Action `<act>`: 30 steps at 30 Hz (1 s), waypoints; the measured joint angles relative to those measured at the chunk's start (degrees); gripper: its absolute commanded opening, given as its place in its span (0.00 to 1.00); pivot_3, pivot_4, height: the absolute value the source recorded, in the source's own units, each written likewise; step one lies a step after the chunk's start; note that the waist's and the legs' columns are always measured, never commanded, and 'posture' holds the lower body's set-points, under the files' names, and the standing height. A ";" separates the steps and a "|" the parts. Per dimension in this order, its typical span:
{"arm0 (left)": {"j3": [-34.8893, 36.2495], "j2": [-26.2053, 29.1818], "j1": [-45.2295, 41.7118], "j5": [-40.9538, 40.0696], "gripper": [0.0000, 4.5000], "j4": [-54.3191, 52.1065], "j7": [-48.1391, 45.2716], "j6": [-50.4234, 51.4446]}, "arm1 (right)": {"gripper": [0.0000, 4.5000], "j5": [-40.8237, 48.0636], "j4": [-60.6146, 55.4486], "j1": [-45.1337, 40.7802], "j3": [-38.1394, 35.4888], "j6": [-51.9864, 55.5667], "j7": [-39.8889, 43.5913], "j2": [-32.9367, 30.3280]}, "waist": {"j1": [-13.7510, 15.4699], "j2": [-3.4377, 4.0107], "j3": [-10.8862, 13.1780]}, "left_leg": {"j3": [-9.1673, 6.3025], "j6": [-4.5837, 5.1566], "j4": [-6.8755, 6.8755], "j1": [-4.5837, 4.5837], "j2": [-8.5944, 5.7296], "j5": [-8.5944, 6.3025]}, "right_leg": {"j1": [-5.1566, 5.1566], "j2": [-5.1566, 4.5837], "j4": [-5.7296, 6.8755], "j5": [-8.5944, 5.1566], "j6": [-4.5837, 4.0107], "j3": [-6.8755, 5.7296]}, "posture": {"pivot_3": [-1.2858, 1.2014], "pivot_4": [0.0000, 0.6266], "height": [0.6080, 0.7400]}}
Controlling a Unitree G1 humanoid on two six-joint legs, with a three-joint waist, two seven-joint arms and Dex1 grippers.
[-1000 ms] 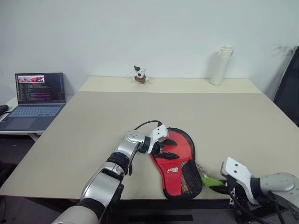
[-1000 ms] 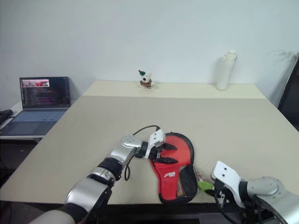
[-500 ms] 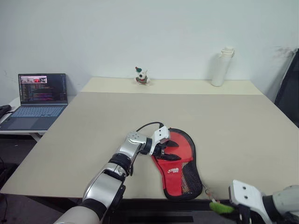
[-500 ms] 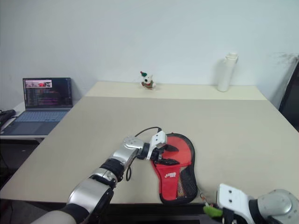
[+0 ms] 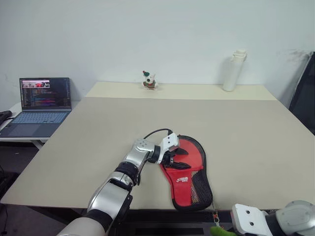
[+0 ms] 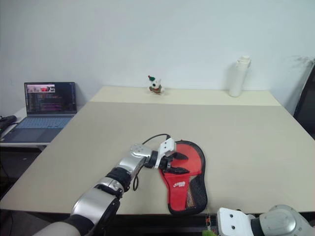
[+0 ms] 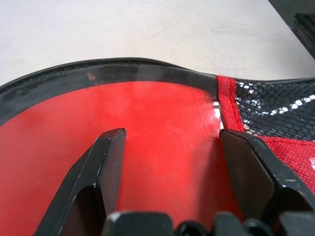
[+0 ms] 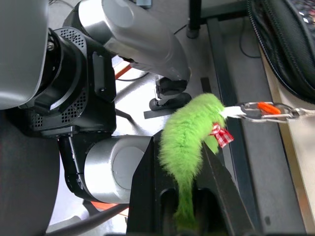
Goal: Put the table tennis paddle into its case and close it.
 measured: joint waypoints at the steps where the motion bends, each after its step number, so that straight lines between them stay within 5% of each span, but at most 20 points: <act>1: 0.00 0.00 0.00 0.00 0.74 0.00 0.08 0.03 | 0.00 -0.44 0.25 -0.47 0.65 -0.43 0.08 0.02 | -0.01 0.00 0.00 | 0.01 0.00 0.00 0.00 0.00 0.00 | 0.00 0.00 0.00 0.00 0.00 0.01 | 0.52 0.24 1.00; 5: 0.00 -0.08 0.01 0.00 0.74 -0.03 0.37 0.09 | 0.00 -0.77 0.78 -1.87 2.06 -1.04 0.19 0.24 | 0.00 -0.01 -0.01 | 0.00 0.00 0.01 0.01 0.00 0.00 | 0.00 0.00 0.01 0.00 0.00 0.01 | 0.52 0.24 1.00; 12: 0.28 -0.46 0.00 0.00 0.74 -0.02 1.27 0.19 | 0.46 0.68 1.00 -5.30 2.22 1.27 1.18 0.65 | 0.01 -0.01 -0.01 | 0.00 0.00 0.02 0.02 0.01 0.00 | 0.02 -0.01 0.02 0.00 0.00 0.01 | 0.52 0.24 1.00; 22: 0.99 -0.36 0.46 0.09 0.74 -1.22 0.87 0.65 | 0.46 6.27 1.44 -14.51 -2.18 9.20 -2.82 5.82 | 0.02 -0.02 0.00 | 0.00 0.00 0.04 0.01 0.01 0.00 | 0.02 -0.01 0.05 0.01 0.00 0.02 | 0.52 0.24 1.00; 30: 5.94 8.76 7.42 -7.40 0.74 -24.01 -3.38 13.41 | 0.46 6.33 20.67 -31.00 -5.72 3.51 -4.01 15.16 | -0.68 -0.08 0.06 | 0.01 0.00 -0.10 -0.01 0.12 0.00 | -0.14 0.08 0.11 -0.01 -0.07 0.09 | 0.52 0.24 1.00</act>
